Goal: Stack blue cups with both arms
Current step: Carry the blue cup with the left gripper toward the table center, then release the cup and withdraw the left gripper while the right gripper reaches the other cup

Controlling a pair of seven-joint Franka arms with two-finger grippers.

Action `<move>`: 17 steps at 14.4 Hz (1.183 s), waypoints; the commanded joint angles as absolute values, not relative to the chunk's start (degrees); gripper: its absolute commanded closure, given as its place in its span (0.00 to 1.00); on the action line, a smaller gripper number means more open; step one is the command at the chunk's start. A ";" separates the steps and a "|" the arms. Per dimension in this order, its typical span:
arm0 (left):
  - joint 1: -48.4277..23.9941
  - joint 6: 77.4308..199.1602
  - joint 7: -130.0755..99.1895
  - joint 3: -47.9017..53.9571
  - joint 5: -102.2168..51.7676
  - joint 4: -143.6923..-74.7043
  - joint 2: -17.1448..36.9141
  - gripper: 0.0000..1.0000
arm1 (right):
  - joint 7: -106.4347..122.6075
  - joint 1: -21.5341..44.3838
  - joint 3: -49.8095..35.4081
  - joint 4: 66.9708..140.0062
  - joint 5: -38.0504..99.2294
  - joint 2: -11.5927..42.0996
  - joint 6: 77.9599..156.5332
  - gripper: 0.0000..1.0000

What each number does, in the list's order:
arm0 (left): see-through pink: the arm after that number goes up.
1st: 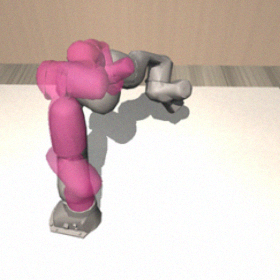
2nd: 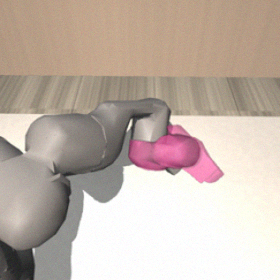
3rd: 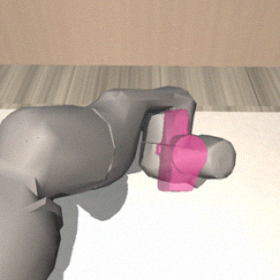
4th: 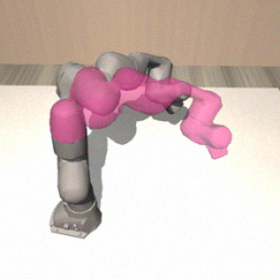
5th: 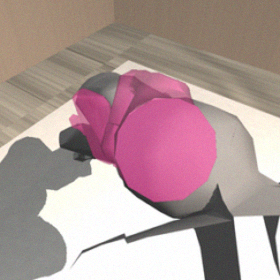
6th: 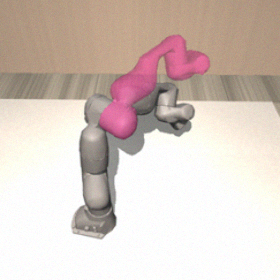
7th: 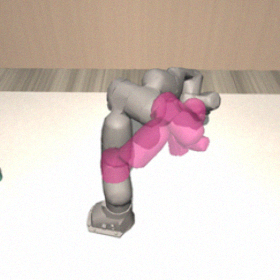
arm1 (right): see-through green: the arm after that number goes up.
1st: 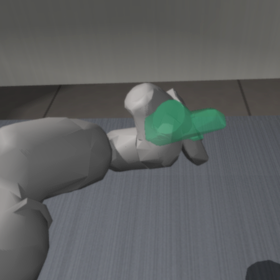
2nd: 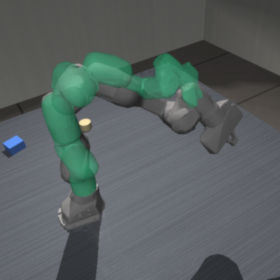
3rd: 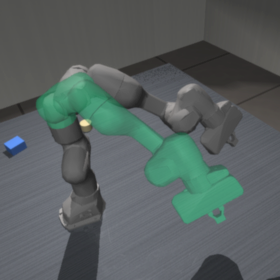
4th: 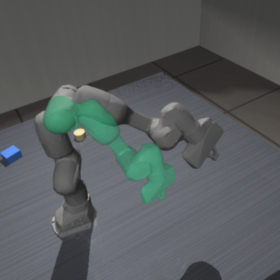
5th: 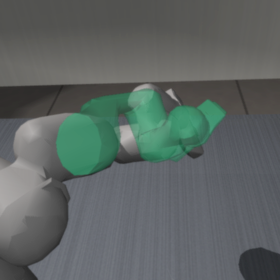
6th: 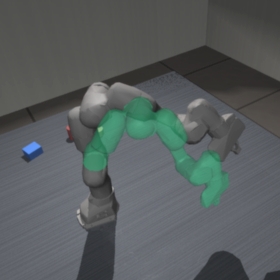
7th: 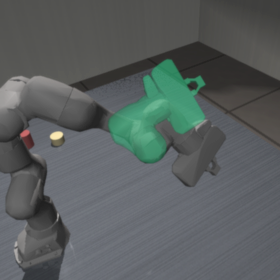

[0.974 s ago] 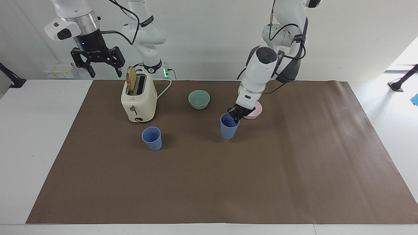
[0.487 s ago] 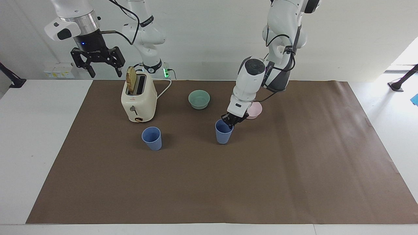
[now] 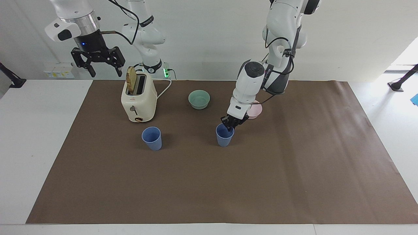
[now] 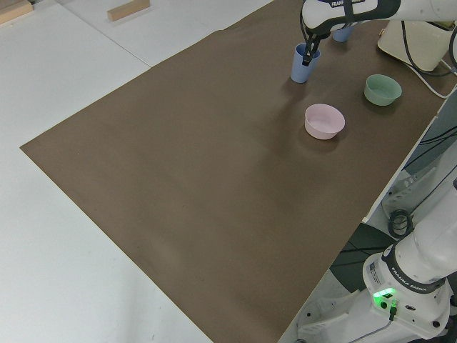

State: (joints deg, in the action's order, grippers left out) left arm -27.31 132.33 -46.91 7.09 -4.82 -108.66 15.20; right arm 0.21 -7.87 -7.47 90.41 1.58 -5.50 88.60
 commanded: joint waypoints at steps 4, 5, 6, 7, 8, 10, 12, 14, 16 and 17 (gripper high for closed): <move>-26.29 129.13 -47.81 5.36 -3.60 -107.32 13.10 0.00 | 1.76 -6.60 -8.09 99.65 2.02 -5.63 97.45 0.00; -25.06 127.46 -47.29 5.36 -3.43 -106.88 11.62 0.00 | 1.76 -6.59 -8.09 100.19 2.11 -4.67 98.78 0.00; -23.57 126.48 -46.85 5.36 -3.43 -106.88 10.12 0.00 | 1.76 -6.50 -8.09 100.20 2.11 -3.01 99.40 0.00; -22.16 125.43 -44.93 5.36 -3.34 -106.96 8.54 0.00 | 1.58 -6.07 -8.09 100.46 2.11 -1.51 99.67 0.00; -20.23 123.42 -41.87 5.36 -3.34 -106.96 7.22 0.00 | 1.50 -5.80 -8.09 100.46 2.11 0.42 100.89 0.00; -16.45 119.03 -35.10 5.36 -3.34 -107.05 4.32 0.00 | 1.67 -5.89 -8.09 101.68 2.02 3.07 104.40 0.00; -12.94 115.59 -28.86 5.36 -3.43 -107.14 2.56 0.00 | 1.50 -4.93 -8.09 102.56 2.11 6.22 107.74 0.00; -9.95 113.39 -22.97 5.36 -3.43 -107.23 1.50 0.00 | 1.58 -4.49 -8.09 104.75 2.02 7.64 112.38 0.00; -6.35 110.67 -14.81 5.36 -3.43 -107.23 0.62 0.00 | 1.76 -4.13 -8.09 106.69 2.02 9.21 115.92 0.00; -4.68 109.52 -11.20 5.36 -3.43 -107.23 0.01 0.00 | 1.67 -4.22 -8.09 106.79 2.02 10.53 115.93 0.00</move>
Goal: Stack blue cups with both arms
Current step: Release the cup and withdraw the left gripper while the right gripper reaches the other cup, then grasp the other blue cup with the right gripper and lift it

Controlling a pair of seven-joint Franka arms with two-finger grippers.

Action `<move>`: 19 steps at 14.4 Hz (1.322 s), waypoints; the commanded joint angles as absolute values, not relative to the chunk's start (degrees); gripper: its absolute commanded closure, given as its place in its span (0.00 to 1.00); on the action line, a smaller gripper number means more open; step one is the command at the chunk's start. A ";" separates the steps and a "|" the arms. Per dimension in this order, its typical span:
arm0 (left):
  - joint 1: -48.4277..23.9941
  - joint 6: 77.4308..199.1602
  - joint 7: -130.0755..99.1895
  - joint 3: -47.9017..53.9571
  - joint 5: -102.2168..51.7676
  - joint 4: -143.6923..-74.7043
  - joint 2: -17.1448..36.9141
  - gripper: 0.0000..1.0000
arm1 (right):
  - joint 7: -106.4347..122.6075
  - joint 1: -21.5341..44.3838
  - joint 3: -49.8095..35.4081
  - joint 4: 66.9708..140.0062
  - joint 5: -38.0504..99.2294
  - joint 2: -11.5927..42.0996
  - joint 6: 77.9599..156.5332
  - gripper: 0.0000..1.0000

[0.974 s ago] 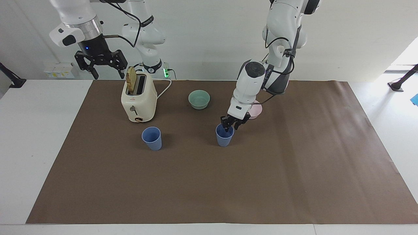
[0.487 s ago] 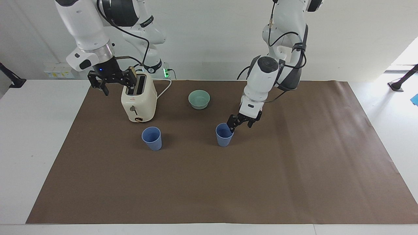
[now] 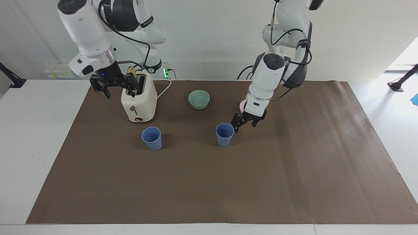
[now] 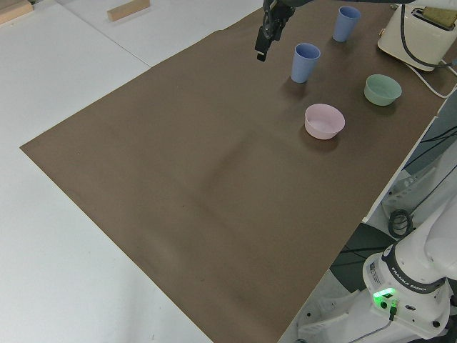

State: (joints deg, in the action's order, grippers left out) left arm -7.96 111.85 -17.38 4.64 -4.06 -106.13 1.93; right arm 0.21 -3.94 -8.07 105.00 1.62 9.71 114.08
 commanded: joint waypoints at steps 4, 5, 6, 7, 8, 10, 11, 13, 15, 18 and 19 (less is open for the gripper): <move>-0.18 104.95 2.43 5.27 -3.34 -106.79 -2.63 0.00 | 1.93 -4.74 -8.00 107.23 1.93 13.00 117.51 0.00; -0.09 103.72 3.16 4.75 -3.34 -106.44 -3.59 0.00 | 2.28 -4.92 -8.00 107.40 1.93 13.36 118.73 0.00; -0.17 102.23 3.25 4.57 -3.25 -105.13 -3.86 0.00 | 2.11 -4.57 -8.00 107.58 1.93 13.36 119.26 0.00; -0.18 99.52 3.25 4.57 -2.73 -102.77 -3.78 0.00 | 2.02 -4.31 -8.00 107.58 1.85 13.88 119.35 0.00; -0.18 96.80 3.16 4.66 -1.85 -99.87 -3.78 0.00 | 2.02 -4.31 -8.00 107.58 1.85 14.84 120.23 0.00; -0.18 92.39 3.08 4.57 -1.67 -95.64 -3.87 0.00 | 2.11 -4.31 -8.00 107.75 1.85 15.03 120.67 0.00; -0.18 90.55 3.08 4.48 -1.67 -93.88 -3.87 0.00 | 2.11 -4.31 -8.00 107.93 1.85 15.03 120.59 0.10; -0.18 86.68 3.08 4.39 -1.58 -91.50 -3.95 0.00 | 2.11 -4.22 -8.00 108.46 1.85 14.94 120.50 0.63; -0.26 85.61 3.08 4.48 -1.58 -91.32 -5.27 0.00 | 2.11 -4.22 -8.09 108.46 1.85 14.94 120.32 0.95; -0.35 83.33 3.08 4.57 -0.45 -91.23 -6.06 0.00 | 2.20 -4.13 -8.17 107.67 1.85 15.20 119.53 1.00; -0.44 82.80 3.16 4.92 0.95 -91.14 -6.59 0.00 | 2.11 -4.13 -8.17 107.23 1.93 15.21 119.18 1.00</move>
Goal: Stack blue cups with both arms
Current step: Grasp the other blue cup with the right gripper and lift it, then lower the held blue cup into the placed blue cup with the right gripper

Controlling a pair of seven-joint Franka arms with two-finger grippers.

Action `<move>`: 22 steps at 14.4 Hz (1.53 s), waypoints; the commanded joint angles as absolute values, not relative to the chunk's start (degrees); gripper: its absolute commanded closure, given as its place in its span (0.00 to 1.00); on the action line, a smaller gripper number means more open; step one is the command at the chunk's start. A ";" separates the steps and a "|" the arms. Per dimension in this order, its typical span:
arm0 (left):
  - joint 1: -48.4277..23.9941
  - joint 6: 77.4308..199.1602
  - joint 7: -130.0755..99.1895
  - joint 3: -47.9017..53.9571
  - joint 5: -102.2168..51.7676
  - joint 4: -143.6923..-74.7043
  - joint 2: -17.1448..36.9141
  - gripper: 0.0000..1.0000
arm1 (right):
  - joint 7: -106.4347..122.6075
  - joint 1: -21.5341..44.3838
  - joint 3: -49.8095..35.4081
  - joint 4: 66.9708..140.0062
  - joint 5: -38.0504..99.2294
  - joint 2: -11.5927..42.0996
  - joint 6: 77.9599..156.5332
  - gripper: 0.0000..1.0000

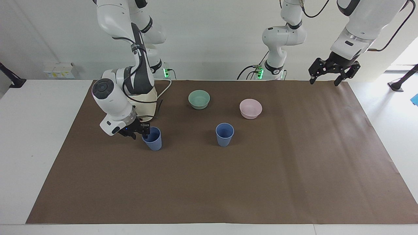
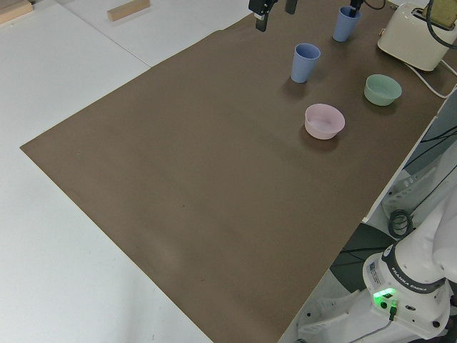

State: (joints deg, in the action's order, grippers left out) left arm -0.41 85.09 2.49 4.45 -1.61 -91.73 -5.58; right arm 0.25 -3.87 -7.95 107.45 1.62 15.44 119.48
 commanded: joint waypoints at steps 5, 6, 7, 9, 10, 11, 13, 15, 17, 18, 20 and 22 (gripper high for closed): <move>-0.35 83.41 2.72 4.66 0.44 -91.67 -7.65 0.00 | -4.62 -0.97 -10.98 99.33 4.47 14.77 111.19 1.00; -0.44 83.67 2.64 4.66 0.27 -91.41 -7.56 0.00 | -8.66 -0.53 -12.12 98.27 5.87 14.59 110.75 1.00; -0.53 83.76 2.72 4.66 0.26 -91.41 -7.56 0.00 | -12.18 0.34 -13.17 96.78 5.89 14.59 110.31 1.00; -0.62 83.76 2.72 4.66 0.26 -91.41 -7.56 0.00 | -17.11 2.80 -13.80 93.36 5.89 14.68 108.29 1.00; -0.35 83.06 2.81 4.66 0.26 -91.41 -7.65 0.00 | -19.05 4.55 -13.80 92.03 5.98 14.68 107.67 1.00; -0.18 83.06 2.81 4.48 0.35 -91.41 -7.65 0.00 | -21.33 6.14 -13.80 90.89 5.89 14.68 107.06 1.00; -0.18 83.14 2.90 4.13 0.35 -91.41 -7.65 0.00 | -26.78 9.91 -13.80 89.48 4.84 14.68 106.00 1.00; -0.26 83.14 2.90 3.96 0.35 -91.41 -7.65 0.00 | -30.05 14.13 -13.80 87.55 4.66 15.20 105.91 1.00; -0.26 83.14 2.90 3.96 0.35 -91.41 -7.65 0.00 | -31.11 16.51 -13.80 85.96 4.66 15.82 106.00 1.00; -0.18 83.14 2.90 3.87 0.35 -91.41 -7.65 0.00 | -31.20 17.57 -13.80 85.87 4.66 15.82 106.34 1.00; -0.18 83.14 2.90 3.96 0.35 -91.41 -7.65 0.00 | -31.20 18.63 -13.80 85.78 4.66 15.82 107.13 1.00; -0.26 83.14 2.90 3.96 0.35 -91.41 -7.65 0.00 | -31.20 18.54 -13.80 85.78 4.66 16.52 108.54 1.00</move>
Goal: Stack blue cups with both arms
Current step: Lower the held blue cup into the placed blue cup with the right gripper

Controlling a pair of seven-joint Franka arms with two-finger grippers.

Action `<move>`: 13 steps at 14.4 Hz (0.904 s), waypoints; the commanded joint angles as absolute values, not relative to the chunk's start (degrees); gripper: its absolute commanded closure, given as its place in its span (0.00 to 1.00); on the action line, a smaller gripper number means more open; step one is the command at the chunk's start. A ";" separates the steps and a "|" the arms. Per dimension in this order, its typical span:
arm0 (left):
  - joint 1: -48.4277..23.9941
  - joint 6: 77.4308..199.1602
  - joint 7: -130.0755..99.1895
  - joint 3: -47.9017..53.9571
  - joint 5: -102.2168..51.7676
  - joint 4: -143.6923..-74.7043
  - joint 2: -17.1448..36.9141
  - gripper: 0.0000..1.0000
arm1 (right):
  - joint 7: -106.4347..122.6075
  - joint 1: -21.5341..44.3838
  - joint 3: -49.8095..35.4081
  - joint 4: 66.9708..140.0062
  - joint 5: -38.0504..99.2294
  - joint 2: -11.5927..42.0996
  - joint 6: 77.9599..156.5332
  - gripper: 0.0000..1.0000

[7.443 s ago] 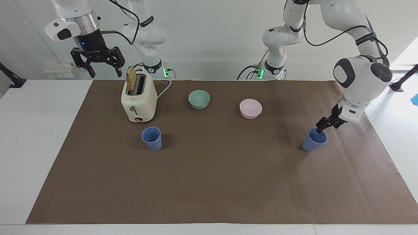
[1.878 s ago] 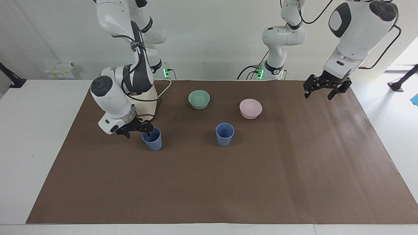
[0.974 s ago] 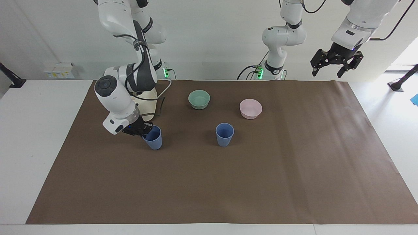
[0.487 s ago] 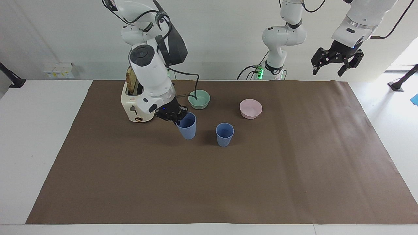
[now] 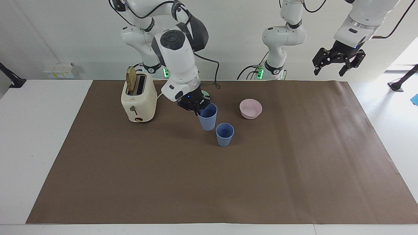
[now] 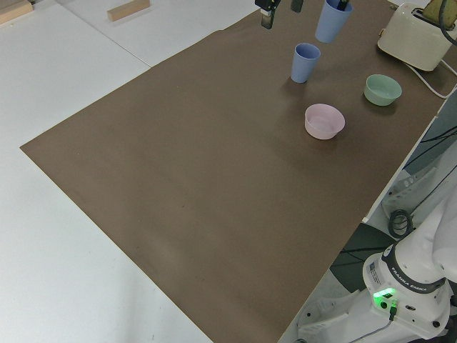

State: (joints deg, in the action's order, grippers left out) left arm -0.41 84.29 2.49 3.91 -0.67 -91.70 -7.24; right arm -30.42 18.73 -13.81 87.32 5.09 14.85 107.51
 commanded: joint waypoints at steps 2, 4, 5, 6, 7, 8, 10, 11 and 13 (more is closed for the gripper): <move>-0.18 83.14 2.90 3.87 0.35 -91.41 -7.65 0.00 | -31.20 18.63 -13.80 85.87 4.66 17.57 110.21 1.00; -0.18 83.14 2.90 3.87 0.35 -91.41 -7.65 0.00 | -31.20 18.63 -13.80 85.96 4.66 18.37 111.27 1.00; -0.18 83.14 2.90 3.95 0.35 -91.41 -7.65 0.00 | -31.20 18.63 -13.80 86.13 4.66 18.54 111.36 1.00; -0.18 83.14 2.90 3.96 0.35 -91.41 -7.65 0.00 | -31.20 18.63 -13.80 86.22 4.66 18.72 111.53 1.00; -0.18 83.14 2.90 3.96 0.35 -91.41 -7.65 0.00 | -31.11 18.37 -13.80 86.22 4.66 18.72 112.40 1.00; -0.18 83.14 2.90 3.87 0.35 -91.41 -7.65 0.00 | -31.11 18.20 -13.80 86.31 4.92 18.72 113.28 1.00; -0.26 83.14 2.90 3.87 0.35 -91.41 -7.65 0.00 | -31.03 18.10 -13.80 86.48 4.92 18.81 113.64 1.00; -0.26 83.14 2.90 3.95 0.35 -91.41 -7.65 0.00 | -31.11 18.45 -13.80 86.48 4.75 19.33 113.73 1.00; -0.18 83.14 2.90 3.96 0.35 -91.41 -7.65 0.00 | -31.11 18.54 -13.80 86.75 4.83 20.12 114.95 1.00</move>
